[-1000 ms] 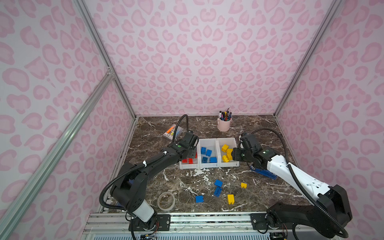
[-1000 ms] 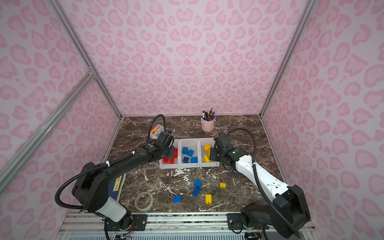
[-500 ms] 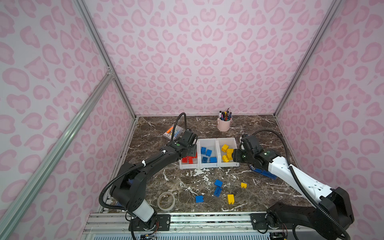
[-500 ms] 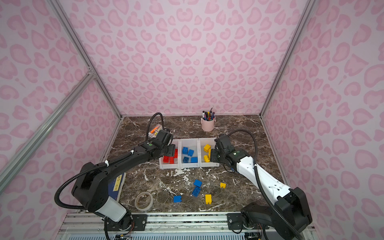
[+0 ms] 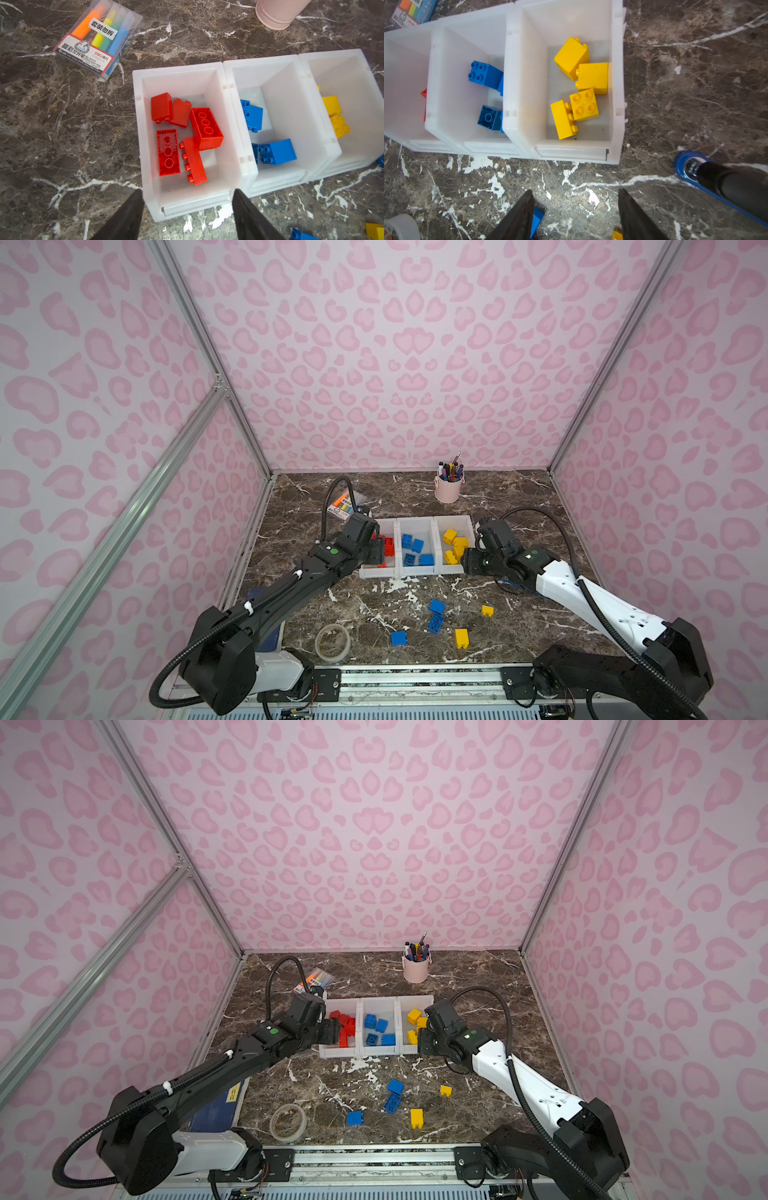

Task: Sort the legos into containers by color
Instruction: 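Grasp a blue brick before the bin with the right gripper while the left withdraws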

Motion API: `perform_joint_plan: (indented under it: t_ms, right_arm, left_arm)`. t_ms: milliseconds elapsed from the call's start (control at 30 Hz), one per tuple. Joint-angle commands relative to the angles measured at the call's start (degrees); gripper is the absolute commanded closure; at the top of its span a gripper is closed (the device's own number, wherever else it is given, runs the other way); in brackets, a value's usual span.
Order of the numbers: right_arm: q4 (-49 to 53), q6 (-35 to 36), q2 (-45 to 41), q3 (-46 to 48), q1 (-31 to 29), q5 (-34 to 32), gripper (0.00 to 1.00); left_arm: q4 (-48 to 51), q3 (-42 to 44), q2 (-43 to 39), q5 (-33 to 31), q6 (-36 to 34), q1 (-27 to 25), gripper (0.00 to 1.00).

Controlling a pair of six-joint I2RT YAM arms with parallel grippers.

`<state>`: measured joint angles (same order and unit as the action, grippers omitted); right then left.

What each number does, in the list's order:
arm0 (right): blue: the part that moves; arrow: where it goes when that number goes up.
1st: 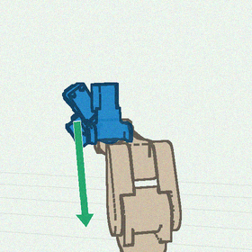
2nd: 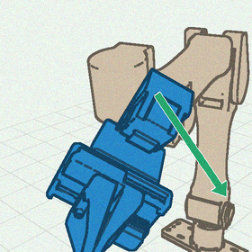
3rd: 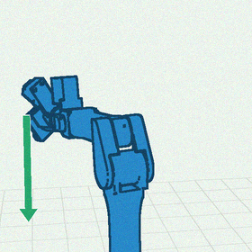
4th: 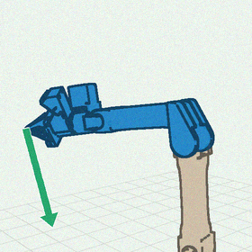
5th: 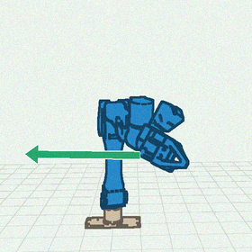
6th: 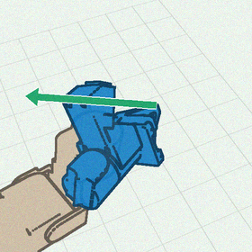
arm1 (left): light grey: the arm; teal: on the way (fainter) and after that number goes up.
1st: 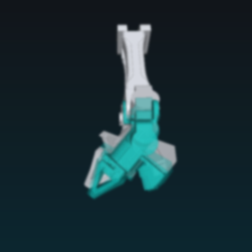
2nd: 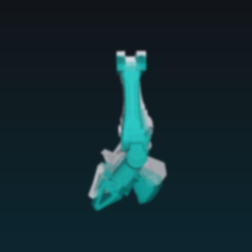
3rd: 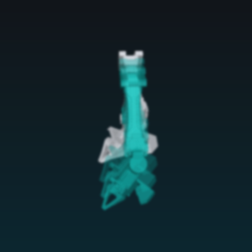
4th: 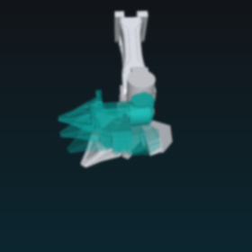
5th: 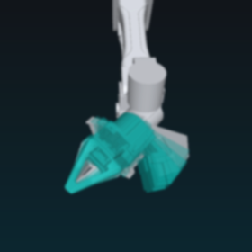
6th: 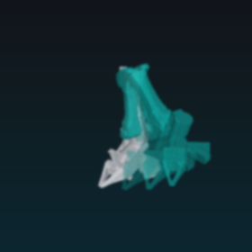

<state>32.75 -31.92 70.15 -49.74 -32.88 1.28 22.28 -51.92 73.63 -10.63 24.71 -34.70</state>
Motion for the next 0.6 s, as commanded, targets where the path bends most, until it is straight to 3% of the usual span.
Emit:
perform_joint_plan:
  t_ms: [0,567]
  right_arm:
    - [0.3,-2.2,-0.3,1.2,-2.8,-2.3,0.35]
    - [-7.3,-17.7,5.6,7.8,-22.0,-10.5,0.34]
  left_arm:
    - [-1.2,2.7,-3.3,1.6,2.6,-0.9,0.3]
    - [1.2,12.8,-16.6,-5.0,9.8,-10.9,0.29]
